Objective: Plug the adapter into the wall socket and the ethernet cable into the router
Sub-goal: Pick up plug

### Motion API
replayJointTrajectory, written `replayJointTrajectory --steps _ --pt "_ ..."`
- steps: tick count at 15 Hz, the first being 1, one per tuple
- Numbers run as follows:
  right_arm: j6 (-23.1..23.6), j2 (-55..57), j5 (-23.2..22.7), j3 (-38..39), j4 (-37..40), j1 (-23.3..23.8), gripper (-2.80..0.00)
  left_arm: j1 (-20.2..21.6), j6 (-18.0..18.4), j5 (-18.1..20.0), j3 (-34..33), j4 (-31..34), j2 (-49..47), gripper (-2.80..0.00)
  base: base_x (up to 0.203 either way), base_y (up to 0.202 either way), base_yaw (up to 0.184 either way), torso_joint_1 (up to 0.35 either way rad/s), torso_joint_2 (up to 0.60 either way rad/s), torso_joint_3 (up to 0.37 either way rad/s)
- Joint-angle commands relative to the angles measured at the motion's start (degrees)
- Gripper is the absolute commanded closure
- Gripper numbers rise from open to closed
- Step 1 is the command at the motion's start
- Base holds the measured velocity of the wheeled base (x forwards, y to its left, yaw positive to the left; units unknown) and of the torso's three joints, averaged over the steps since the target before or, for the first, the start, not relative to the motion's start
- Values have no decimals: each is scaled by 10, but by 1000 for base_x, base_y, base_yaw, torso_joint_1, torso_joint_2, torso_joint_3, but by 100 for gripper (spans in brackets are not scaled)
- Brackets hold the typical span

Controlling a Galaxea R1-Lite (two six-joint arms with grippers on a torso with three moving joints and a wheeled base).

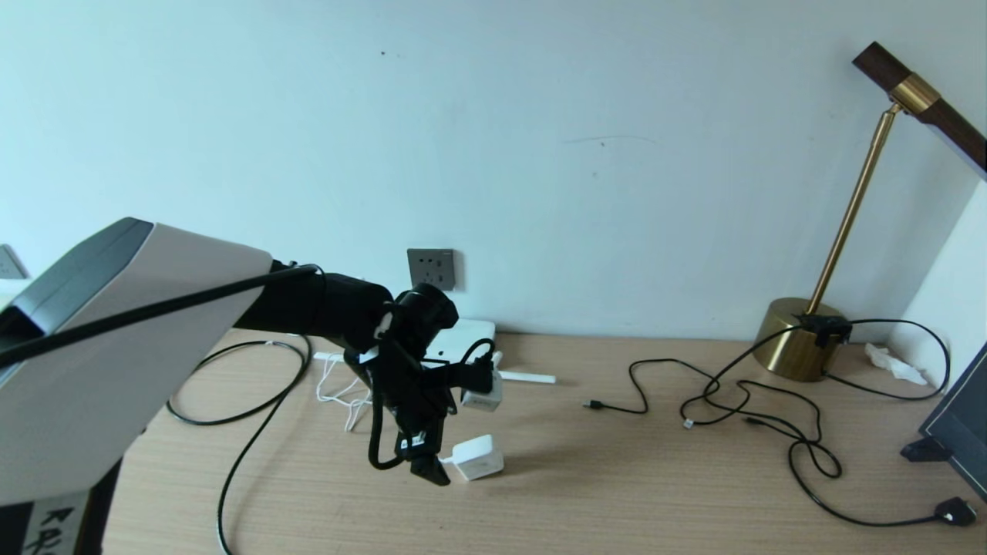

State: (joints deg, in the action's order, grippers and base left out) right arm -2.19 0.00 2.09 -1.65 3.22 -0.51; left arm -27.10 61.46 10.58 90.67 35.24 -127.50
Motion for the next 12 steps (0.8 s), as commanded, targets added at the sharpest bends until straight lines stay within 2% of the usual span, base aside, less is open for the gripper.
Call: replayJointTrajectory --steps 1,12 --pt "0 0 0 0 0 0 -280 -2 3 0 5 2 -1 -280 0 0 0 0 0 0" --pt "0 0 -1 0 0 0 -280 -8 2 0 18 3 -9 -280 0 0 0 0 0 0"
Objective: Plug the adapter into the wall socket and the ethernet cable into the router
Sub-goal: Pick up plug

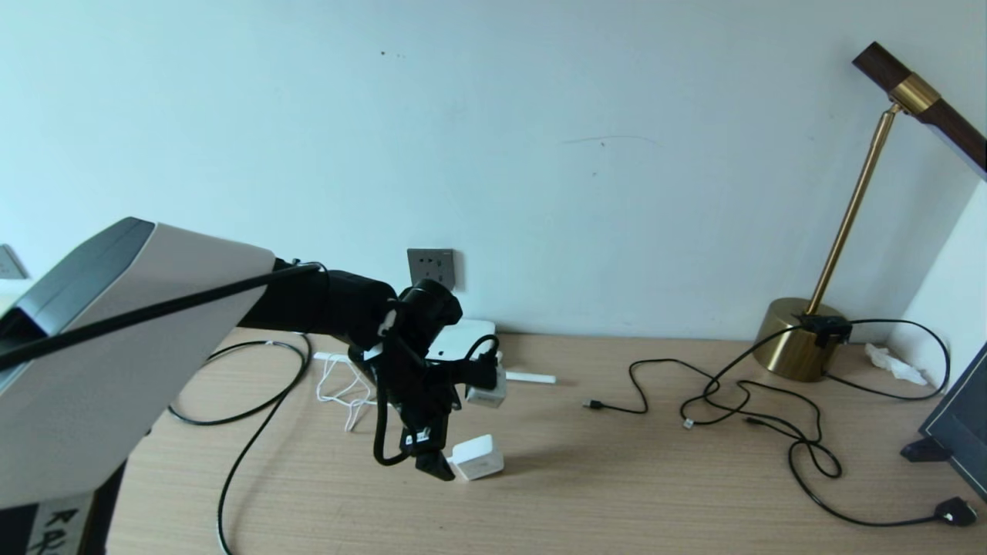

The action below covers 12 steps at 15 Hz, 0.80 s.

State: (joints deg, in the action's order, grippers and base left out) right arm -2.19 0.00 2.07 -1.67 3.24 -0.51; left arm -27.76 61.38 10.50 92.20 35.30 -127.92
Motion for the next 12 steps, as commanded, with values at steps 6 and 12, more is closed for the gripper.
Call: replayJointTrajectory --steps 6,12 --pt "0 0 0 0 0 0 -280 -11 2 1 13 7 -10 -280 0 0 0 0 0 0" --pt "0 0 0 0 0 1 -280 -12 2 0 12 8 -9 -280 0 0 0 0 0 0"
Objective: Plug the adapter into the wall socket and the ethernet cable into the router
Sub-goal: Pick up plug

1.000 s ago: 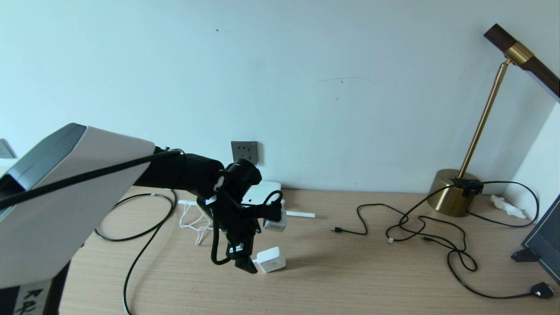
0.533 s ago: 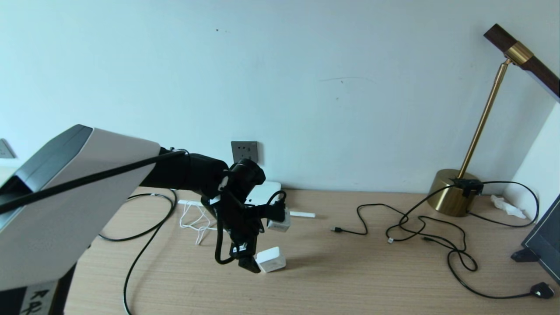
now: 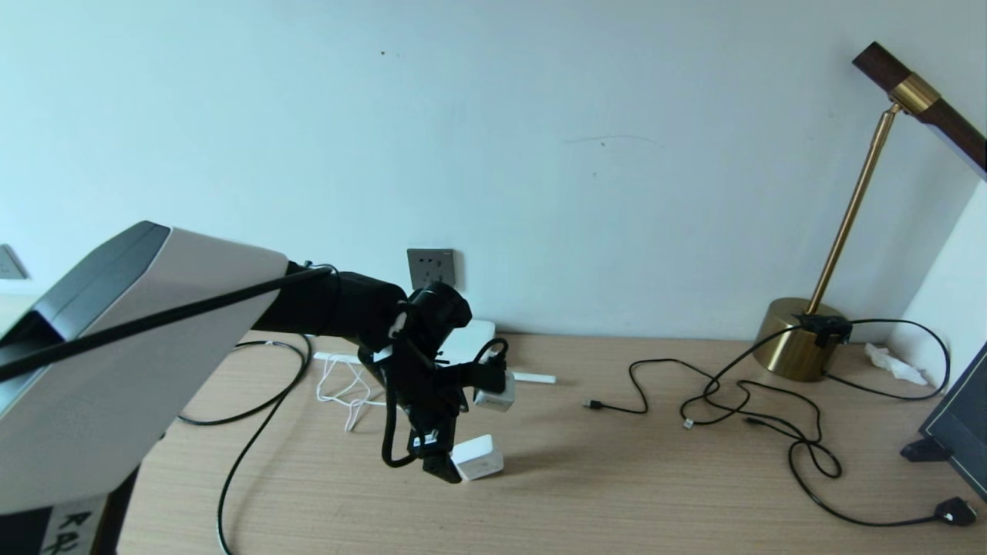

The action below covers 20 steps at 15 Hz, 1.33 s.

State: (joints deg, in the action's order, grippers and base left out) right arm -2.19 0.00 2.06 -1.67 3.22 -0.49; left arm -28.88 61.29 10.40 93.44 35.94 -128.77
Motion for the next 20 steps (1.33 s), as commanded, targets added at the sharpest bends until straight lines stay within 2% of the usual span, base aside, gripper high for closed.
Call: replayJointTrajectory --steps 1,20 --pt "0 0 0 0 0 0 -280 0 3 1 0 2 -1 -280 0 0 0 0 0 0" --pt "0 0 0 0 0 0 -280 1 3 0 25 -1 -34 -280 0 0 0 0 0 0"
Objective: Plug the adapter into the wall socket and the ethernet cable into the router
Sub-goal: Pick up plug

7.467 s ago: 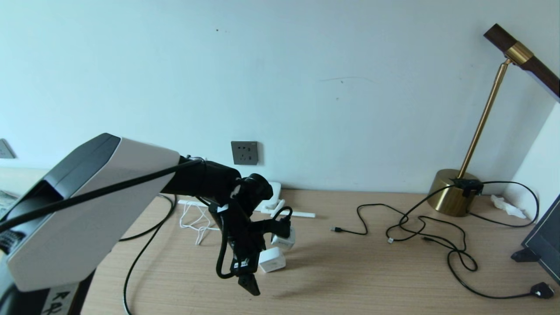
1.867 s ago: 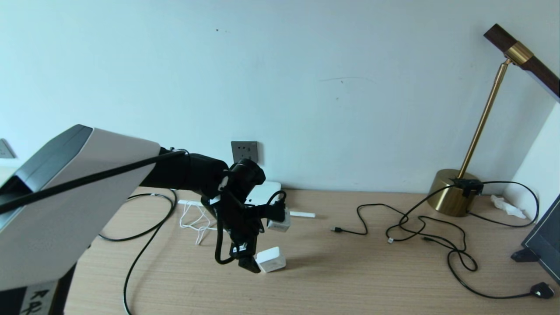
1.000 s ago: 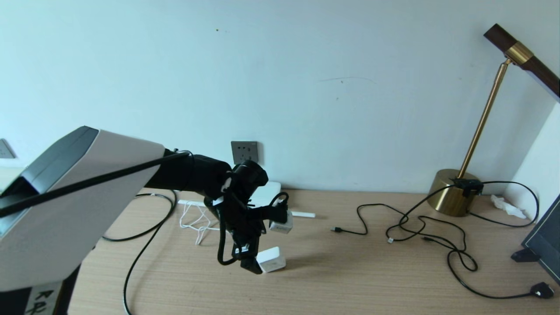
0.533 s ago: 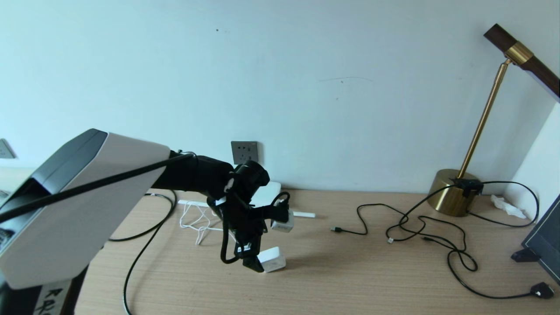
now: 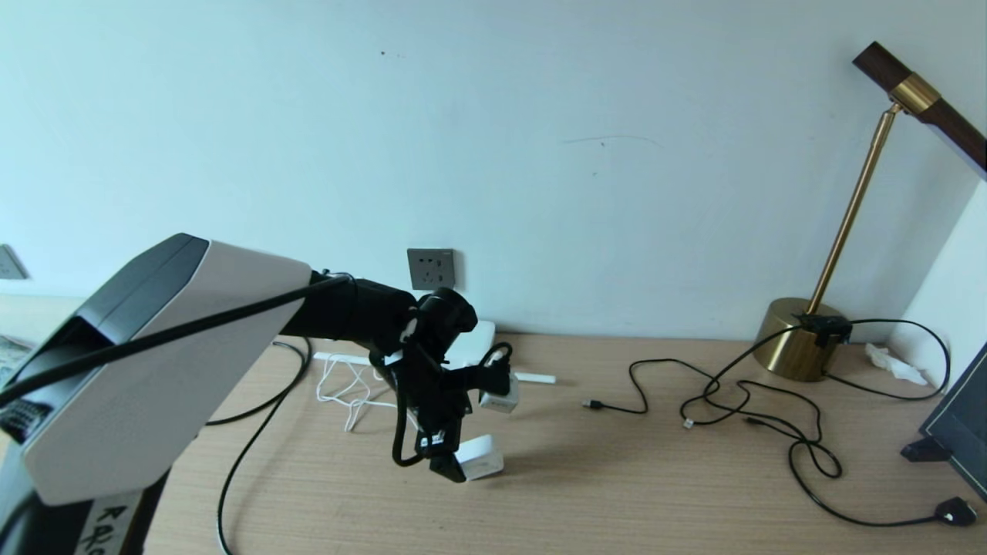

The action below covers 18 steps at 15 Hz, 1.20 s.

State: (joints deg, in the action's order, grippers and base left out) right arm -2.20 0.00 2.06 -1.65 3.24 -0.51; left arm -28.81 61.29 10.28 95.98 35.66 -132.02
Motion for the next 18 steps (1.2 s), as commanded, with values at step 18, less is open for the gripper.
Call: replayJointTrajectory --steps 18 --pt "0 0 0 1 0 0 -280 -5 3 1 6 2 -7 -280 0 0 0 0 0 0"
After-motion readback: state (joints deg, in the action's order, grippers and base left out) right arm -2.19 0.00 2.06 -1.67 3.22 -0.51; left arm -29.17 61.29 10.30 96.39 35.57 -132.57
